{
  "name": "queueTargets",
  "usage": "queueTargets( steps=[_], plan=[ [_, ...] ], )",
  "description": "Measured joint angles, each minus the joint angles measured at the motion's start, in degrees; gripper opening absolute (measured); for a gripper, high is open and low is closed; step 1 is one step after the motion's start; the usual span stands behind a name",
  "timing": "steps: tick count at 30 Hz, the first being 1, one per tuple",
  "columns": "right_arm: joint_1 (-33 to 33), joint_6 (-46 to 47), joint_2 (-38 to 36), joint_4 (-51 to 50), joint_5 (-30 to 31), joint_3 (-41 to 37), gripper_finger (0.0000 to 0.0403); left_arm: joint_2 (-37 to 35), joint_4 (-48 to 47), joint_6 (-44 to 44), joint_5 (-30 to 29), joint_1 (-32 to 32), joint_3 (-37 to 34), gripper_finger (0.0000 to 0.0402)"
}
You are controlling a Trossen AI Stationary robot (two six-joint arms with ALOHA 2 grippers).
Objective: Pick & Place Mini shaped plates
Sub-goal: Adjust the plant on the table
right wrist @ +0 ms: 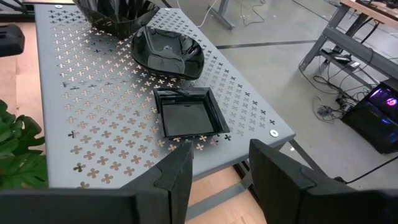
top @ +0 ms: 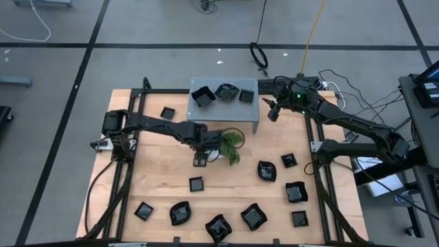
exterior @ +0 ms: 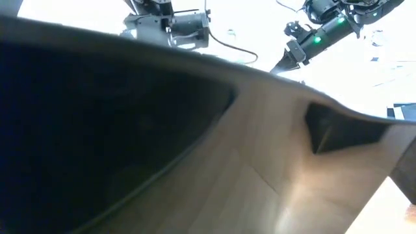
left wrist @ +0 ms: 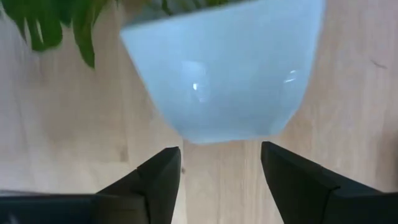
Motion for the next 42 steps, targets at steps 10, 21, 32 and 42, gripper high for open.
queueTargets(
  steps=[10, 21, 32, 42],
  plan=[
    [0.0, 0.0, 0.0, 0.1, 0.0, 0.0, 0.0144, -1.1, 0.4, -2.2, 0.0, -0.6, 1.3, 0.0206],
    [0.0, 0.0, 0.0, 0.1, 0.0, 0.0, 0.0144, -1.0, 8.9, -3.1, 0.3, -1.5, -2.2, 0.0186],
    [0.0, 0.0, 0.0, 0.1, 0.0, 0.0, 0.0144, -0.9, 9.9, -6.1, -0.9, -1.4, -5.0, 0.0186],
    [0.0, 0.0, 0.0, 0.1, 0.0, 0.0, 0.0144, -3.6, -2.9, -9.1, -2.7, -1.2, -5.0, 0.0186]
  ],
)
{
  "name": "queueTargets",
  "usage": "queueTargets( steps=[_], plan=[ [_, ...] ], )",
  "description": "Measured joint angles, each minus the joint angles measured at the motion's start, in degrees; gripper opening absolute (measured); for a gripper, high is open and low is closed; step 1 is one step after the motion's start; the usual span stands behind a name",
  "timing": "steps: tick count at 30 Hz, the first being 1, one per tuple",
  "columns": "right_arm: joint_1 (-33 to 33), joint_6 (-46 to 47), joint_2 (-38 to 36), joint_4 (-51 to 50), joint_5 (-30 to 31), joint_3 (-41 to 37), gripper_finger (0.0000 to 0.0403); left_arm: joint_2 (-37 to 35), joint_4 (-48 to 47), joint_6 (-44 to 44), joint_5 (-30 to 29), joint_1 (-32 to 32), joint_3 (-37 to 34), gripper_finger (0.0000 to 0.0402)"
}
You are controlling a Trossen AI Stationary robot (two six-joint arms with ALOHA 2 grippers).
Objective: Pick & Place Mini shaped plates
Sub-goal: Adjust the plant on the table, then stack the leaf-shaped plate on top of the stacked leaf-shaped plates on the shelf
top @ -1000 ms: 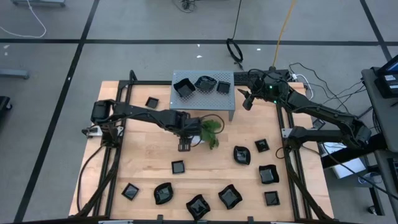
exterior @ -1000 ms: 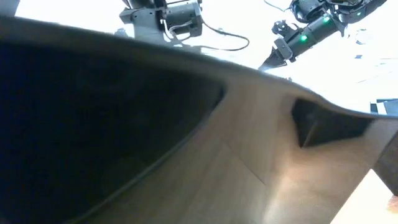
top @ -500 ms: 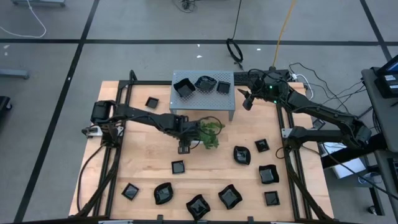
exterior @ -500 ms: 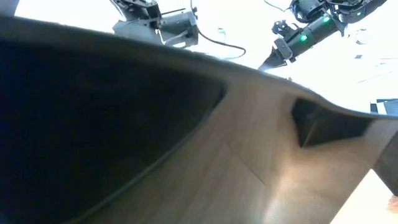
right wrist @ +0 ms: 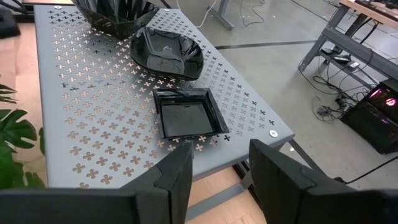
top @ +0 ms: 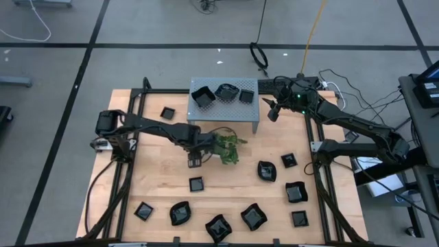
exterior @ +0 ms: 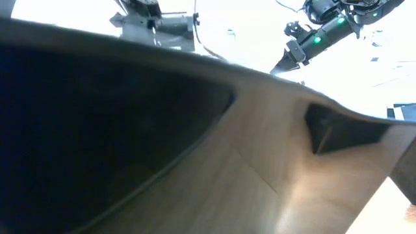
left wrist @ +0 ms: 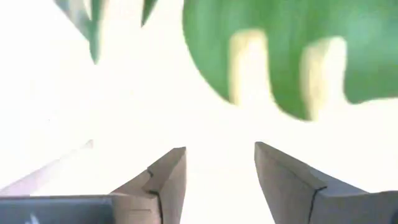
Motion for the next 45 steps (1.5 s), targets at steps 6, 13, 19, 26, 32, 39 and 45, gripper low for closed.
queueTargets(
  steps=[6, 13, 19, 26, 32, 39, 45],
  plan=[
    [0.0, 0.0, 0.0, -0.1, 0.0, -0.1, 0.0144, -7.0, -1.0, -3.8, -2.9, -0.5, 0.0, 0.0186],
    [0.0, 0.3, 0.0, -0.2, 0.1, -0.1, 0.0144, -15.6, -4.5, -16.3, -2.8, -1.6, 0.1, 0.0186],
    [0.0, 4.2, 0.0, -0.2, 0.1, -0.1, 0.0144, -16.6, -17.4, -20.8, -0.4, -5.8, 0.0, 0.0186],
    [0.3, 11.0, 0.0, -2.3, 0.3, -0.1, 0.0144, -17.8, -18.0, -20.9, -0.8, -8.6, -2.6, 0.0186],
    [5.2, 10.5, 0.0, -6.2, 6.2, -0.1, 0.0144, -22.4, -17.8, -20.9, -1.5, -8.4, -7.0, 0.0186],
    [10.7, 20.5, 0.0, -14.8, 7.5, 1.9, 0.0144, -31.1, -16.7, -19.2, -6.2, -5.5, -12.1, 0.0186],
    [16.4, 31.6, 0.0, -24.1, 7.4, 2.1, 0.0144, -36.6, -14.2, -15.7, -10.9, -2.2, -13.7, 0.0186]
  ],
)
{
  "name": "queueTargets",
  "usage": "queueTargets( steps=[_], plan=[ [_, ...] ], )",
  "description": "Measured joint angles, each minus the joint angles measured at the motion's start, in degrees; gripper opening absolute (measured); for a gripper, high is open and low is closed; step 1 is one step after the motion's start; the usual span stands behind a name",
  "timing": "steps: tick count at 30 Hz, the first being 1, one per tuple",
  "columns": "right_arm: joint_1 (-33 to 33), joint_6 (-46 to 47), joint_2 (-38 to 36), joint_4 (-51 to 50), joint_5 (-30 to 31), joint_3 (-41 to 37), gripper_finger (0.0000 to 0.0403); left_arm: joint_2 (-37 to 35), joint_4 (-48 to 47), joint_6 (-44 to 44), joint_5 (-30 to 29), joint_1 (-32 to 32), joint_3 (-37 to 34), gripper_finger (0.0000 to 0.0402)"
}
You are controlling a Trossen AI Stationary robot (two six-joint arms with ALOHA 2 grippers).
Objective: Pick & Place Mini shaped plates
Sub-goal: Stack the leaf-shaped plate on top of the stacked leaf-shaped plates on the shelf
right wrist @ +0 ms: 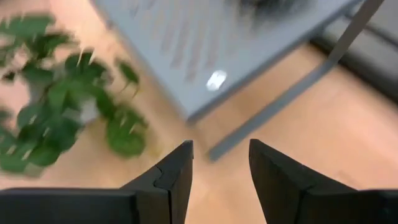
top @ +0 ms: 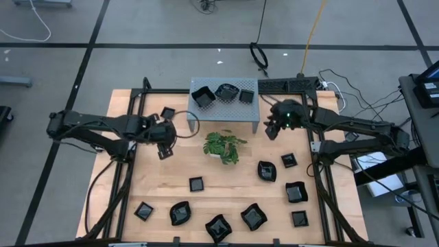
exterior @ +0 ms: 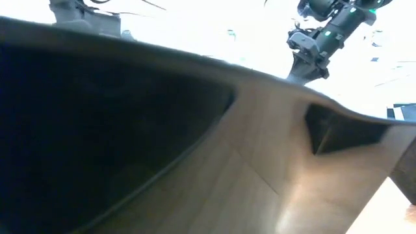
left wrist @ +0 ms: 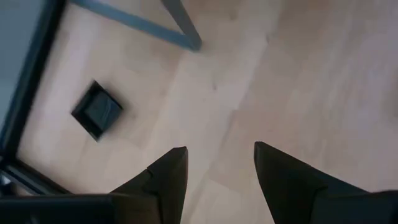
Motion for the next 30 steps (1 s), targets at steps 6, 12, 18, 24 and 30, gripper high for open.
queueTargets(
  steps=[6, 12, 18, 24, 30],
  plan=[
    [6.1, 2.9, 0.0, -5.6, -0.9, 0.0, 0.0144, -1.7, 4.9, 0.3, -3.1, 3.0, 0.0, 0.0186],
    [10.3, -4.4, 0.0, -10.6, -9.4, -1.5, 0.0144, -1.7, 10.7, -1.1, -4.6, 4.3, -0.1, 0.0186],
    [13.8, -12.5, 0.0, -6.4, -11.1, -8.2, 0.0144, -1.6, 20.0, -2.5, -4.6, 4.2, -0.1, 0.0186],
    [17.0, -2.7, 0.0, 5.4, -10.6, -16.8, 0.0144, -1.6, 30.3, -3.9, -4.2, 4.2, -0.1, 0.0186],
    [22.0, 2.3, 0.0, 10.8, -8.7, -19.8, 0.0144, -1.6, 39.0, -6.0, -1.2, 3.8, -0.1, 0.0186]
  ],
)
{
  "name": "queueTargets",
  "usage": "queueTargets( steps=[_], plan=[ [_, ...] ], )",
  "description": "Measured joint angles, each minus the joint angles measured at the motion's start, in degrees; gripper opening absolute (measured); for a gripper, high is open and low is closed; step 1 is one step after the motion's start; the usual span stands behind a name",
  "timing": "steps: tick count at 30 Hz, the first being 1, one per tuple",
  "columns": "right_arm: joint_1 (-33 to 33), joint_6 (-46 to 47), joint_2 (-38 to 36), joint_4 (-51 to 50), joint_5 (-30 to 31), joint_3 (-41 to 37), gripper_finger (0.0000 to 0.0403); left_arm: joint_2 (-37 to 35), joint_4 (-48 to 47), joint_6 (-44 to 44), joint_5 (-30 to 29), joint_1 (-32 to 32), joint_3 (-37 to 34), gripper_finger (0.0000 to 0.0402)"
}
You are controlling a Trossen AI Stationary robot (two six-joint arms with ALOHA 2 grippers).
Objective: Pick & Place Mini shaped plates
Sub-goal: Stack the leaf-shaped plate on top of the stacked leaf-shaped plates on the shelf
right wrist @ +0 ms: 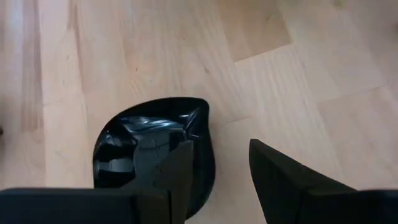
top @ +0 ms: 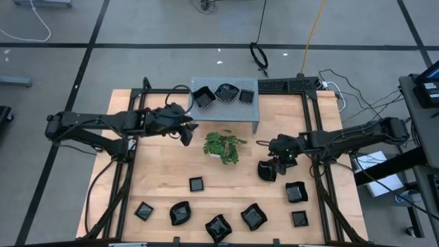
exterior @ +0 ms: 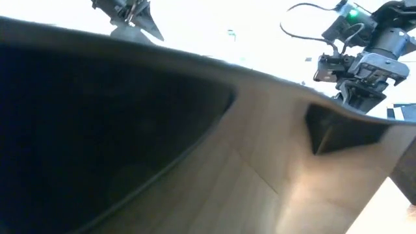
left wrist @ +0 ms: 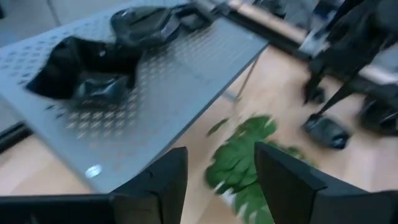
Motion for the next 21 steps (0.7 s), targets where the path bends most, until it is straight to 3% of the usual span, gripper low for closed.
queueTargets(
  steps=[6, 15, 21],
  plan=[
    [3.9, -3.5, 0.0, 0.0, 5.9, 0.0, 0.0144, 0.0, 5.9, -1.4, 0.2, -1.2, 0.0, 0.0186],
    [4.0, -4.0, 1.4, 0.2, 6.1, -0.1, 0.0144, 0.0, 15.1, -1.6, 0.3, -2.9, 0.0, 0.0186],
    [4.0, 6.8, 4.8, 0.7, 6.1, -1.2, 0.0144, 0.0, 17.8, 0.8, 0.3, -3.1, 0.0, 0.0186]
  ],
)
